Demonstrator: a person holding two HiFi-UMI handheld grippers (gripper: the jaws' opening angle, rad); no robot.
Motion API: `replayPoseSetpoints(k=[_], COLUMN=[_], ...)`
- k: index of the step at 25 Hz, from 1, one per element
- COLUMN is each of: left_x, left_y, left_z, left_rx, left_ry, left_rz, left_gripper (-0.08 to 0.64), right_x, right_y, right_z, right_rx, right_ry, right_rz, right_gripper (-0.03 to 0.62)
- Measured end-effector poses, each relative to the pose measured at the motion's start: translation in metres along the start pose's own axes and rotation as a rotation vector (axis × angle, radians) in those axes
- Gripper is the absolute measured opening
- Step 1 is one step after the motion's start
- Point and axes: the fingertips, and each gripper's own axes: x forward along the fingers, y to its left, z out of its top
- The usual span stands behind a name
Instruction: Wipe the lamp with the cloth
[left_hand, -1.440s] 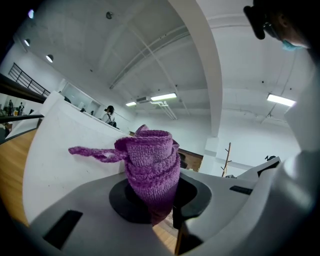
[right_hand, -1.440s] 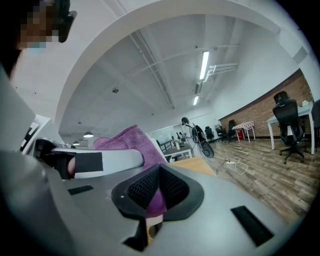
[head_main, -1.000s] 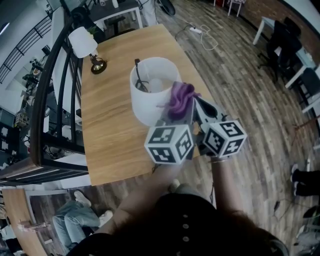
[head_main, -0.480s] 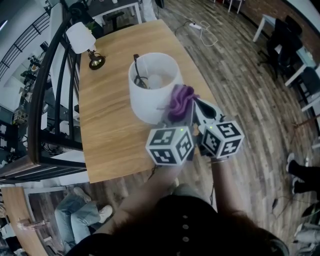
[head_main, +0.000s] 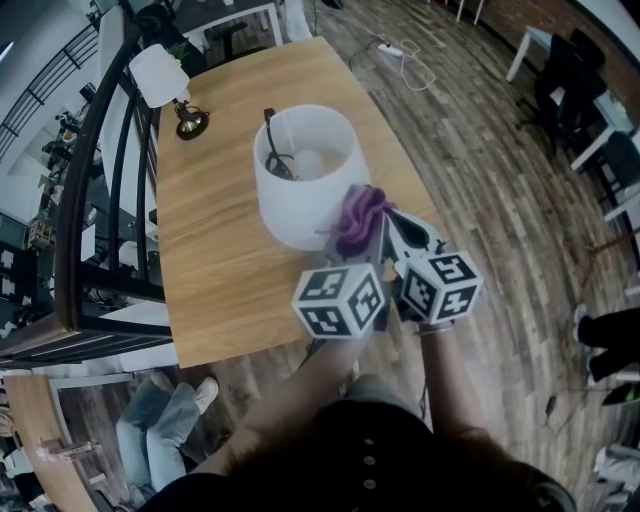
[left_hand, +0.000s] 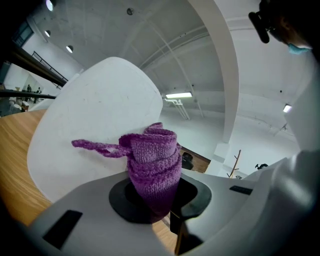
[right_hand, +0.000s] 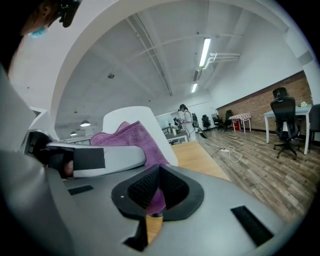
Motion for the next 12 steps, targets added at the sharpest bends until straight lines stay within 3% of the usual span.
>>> replayPoseSetpoints(k=[12], left_x=[0.003], left_y=[0.012], left_z=[-0.034], left_rx=[-0.014], left_ry=[0.068], left_rz=[0.008], left_gripper=[0.061], right_x=[-0.001], right_y=[-0.009], right_z=[-0.037], right_rx=[0.035], right_ry=[0.067], right_rz=[-0.023], right_gripper=[0.012])
